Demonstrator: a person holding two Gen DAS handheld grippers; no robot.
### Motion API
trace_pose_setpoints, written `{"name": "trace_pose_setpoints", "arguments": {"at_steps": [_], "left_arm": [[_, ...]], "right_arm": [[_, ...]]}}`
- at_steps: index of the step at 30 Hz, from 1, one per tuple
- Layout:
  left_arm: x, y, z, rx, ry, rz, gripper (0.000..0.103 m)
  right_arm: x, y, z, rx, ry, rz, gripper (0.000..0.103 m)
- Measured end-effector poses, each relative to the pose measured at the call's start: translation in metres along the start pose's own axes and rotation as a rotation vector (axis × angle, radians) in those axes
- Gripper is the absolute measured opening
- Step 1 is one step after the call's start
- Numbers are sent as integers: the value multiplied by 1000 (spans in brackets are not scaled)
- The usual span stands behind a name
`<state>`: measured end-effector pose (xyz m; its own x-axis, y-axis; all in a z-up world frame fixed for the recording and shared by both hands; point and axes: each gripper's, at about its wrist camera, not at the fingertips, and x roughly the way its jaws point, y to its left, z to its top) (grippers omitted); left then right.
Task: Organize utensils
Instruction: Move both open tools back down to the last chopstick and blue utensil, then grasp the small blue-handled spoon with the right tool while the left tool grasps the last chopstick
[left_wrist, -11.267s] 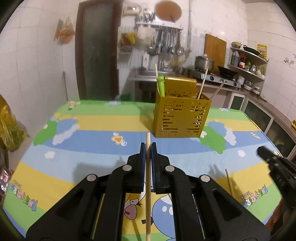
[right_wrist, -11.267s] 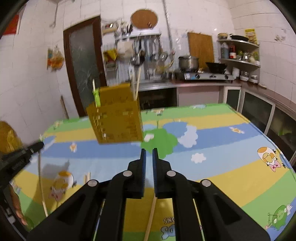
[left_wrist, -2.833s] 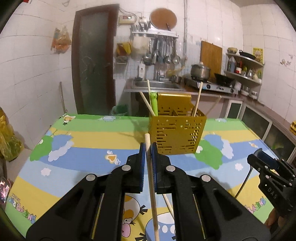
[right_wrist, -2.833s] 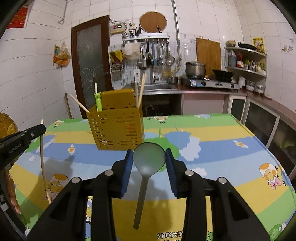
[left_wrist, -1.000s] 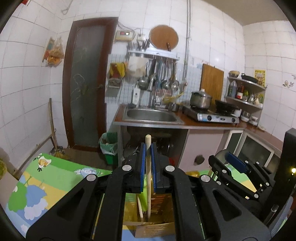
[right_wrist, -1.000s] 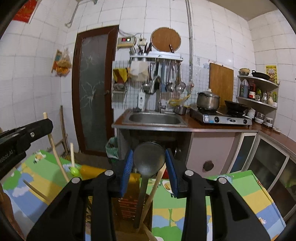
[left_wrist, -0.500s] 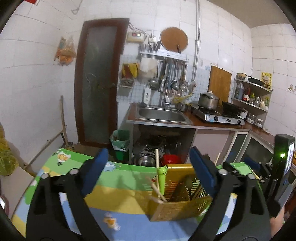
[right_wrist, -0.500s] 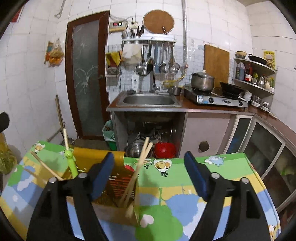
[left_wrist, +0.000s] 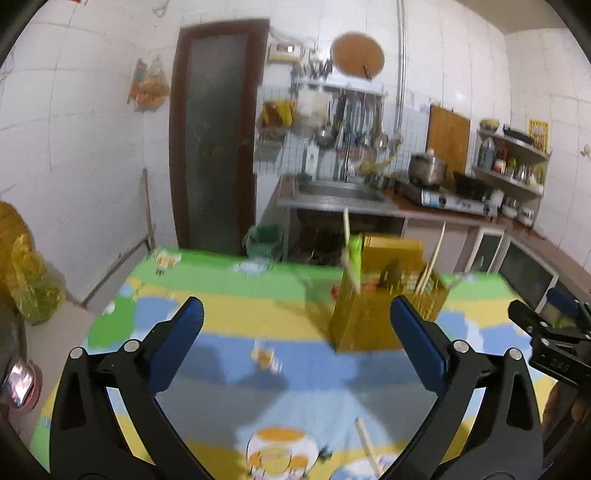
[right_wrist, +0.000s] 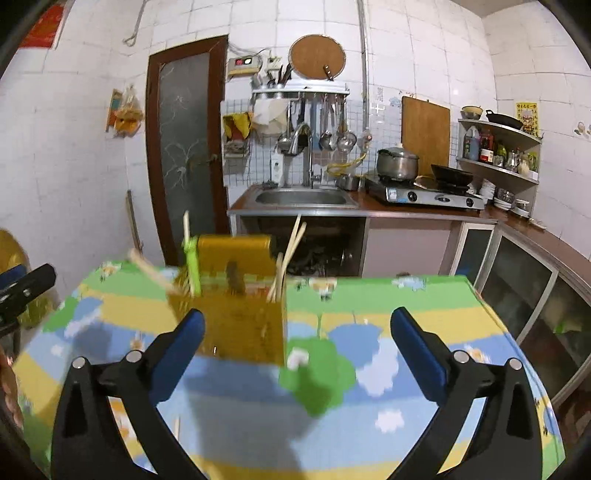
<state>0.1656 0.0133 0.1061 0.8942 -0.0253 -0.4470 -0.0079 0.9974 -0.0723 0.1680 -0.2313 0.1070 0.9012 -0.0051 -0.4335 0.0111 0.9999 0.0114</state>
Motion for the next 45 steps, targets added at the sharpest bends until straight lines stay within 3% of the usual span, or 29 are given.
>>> {"name": "trace_pose_setpoints", "arguments": {"at_steps": [12,23,26,27,35,39,45], "left_arm": [[34,29,-101,-25,235,60,98],[52,33,-133,2,335,83,98],[54,34,-132,-16,341,79,98],[55,33,-132,-15,343,82,98],[65,18,-133,10,378,90,98],[64,5,-132,34,378,78,98],[72,-12,-130,23,396,53,97]], "right_arm": [[13,31,-105,-58,234,105,98],[33,57,-151,-161,405,173,96],[43,63,-156,-184,452,192,80],[44,63,-155,-174,451,203,78],[61,62,-142,-159,438,201,31],[68,44,-138,-120,447,164,28],[74,28,-136,-26,457,181,9]]}}
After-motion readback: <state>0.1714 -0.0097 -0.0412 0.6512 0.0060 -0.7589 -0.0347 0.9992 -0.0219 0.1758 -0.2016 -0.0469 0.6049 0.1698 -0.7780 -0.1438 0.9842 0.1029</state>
